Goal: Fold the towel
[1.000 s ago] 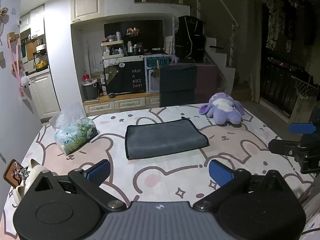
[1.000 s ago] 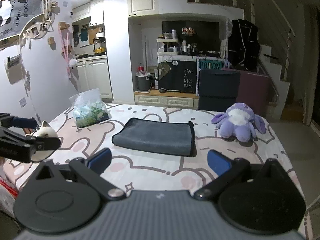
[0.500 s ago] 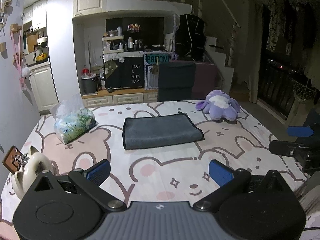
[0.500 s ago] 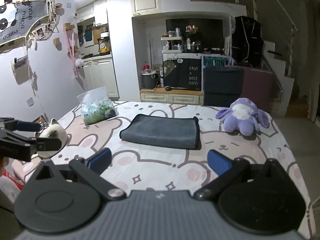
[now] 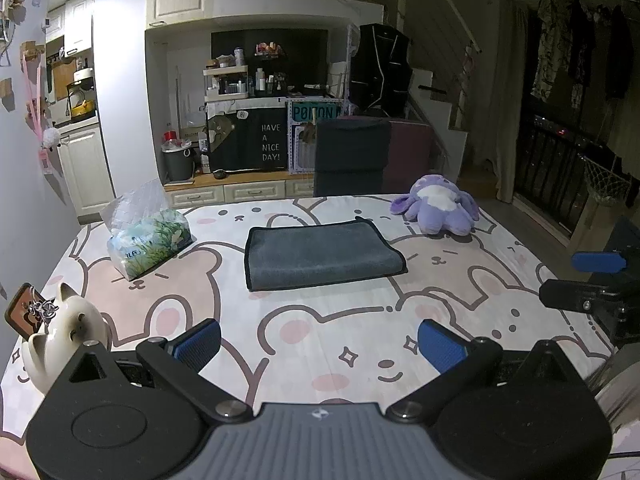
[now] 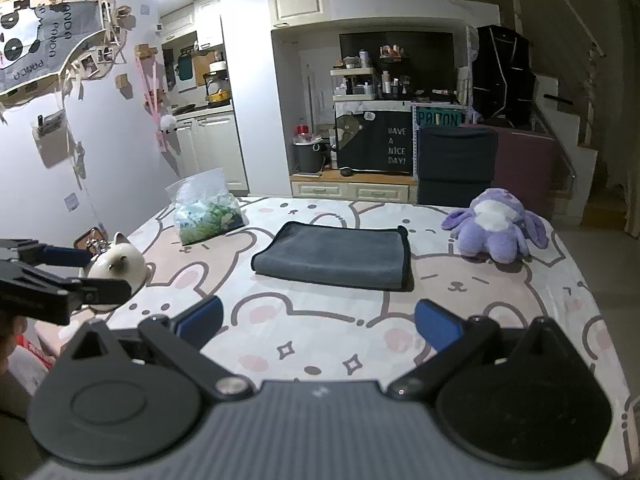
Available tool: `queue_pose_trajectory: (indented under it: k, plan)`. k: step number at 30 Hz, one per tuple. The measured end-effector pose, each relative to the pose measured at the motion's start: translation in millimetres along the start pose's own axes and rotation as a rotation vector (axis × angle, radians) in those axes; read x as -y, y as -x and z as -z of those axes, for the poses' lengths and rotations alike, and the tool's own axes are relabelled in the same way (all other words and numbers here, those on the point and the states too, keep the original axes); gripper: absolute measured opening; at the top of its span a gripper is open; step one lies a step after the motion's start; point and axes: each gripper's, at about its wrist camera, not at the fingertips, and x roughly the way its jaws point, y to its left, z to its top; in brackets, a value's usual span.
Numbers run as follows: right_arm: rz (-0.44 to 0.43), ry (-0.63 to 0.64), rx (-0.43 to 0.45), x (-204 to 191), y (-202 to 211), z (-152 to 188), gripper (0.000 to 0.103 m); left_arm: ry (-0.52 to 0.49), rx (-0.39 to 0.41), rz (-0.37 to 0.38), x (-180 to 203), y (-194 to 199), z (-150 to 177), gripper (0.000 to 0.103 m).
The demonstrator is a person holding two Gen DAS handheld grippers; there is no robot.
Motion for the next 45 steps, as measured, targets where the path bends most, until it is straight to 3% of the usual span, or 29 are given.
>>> queue_pose_trajectory:
  k: [45]
  plan:
    - [-0.009,0.007,-0.016,-0.3,-1.6,0.5,0.103,0.01,-0.002,0.001,1.0,0.8,-0.5,0.103]
